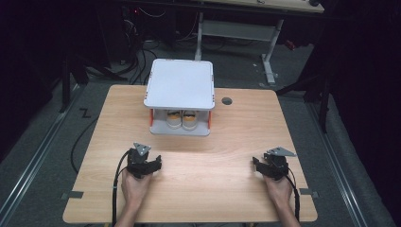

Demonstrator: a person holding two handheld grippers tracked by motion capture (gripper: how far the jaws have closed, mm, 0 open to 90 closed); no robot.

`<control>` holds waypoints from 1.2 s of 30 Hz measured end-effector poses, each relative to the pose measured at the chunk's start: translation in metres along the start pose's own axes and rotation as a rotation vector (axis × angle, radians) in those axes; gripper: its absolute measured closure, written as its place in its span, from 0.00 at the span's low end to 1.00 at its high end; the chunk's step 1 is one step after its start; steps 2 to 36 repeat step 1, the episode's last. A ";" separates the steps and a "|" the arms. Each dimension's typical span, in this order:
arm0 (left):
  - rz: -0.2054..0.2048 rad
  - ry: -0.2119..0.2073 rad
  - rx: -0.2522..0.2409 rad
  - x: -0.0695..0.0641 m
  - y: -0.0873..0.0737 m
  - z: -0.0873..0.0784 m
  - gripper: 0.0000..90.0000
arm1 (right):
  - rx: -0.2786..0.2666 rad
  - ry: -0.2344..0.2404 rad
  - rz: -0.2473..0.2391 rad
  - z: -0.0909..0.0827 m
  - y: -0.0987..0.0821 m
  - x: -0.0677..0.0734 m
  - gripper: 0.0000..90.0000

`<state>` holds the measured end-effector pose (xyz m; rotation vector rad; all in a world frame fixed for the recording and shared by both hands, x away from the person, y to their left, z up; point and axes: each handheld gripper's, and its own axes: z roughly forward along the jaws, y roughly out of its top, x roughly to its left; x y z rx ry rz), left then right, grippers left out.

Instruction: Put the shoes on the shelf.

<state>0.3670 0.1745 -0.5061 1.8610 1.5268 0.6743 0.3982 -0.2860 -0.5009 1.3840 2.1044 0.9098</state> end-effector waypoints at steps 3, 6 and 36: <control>0.004 0.000 0.002 0.000 0.000 0.000 0.30 | 0.000 0.000 0.001 0.000 0.000 0.000 0.49; 0.004 0.000 0.002 0.000 0.000 0.000 0.30 | 0.000 0.000 0.001 0.000 0.000 0.000 0.49; 0.004 0.000 0.002 0.000 0.000 0.000 0.30 | 0.000 0.000 0.001 0.000 0.000 0.000 0.49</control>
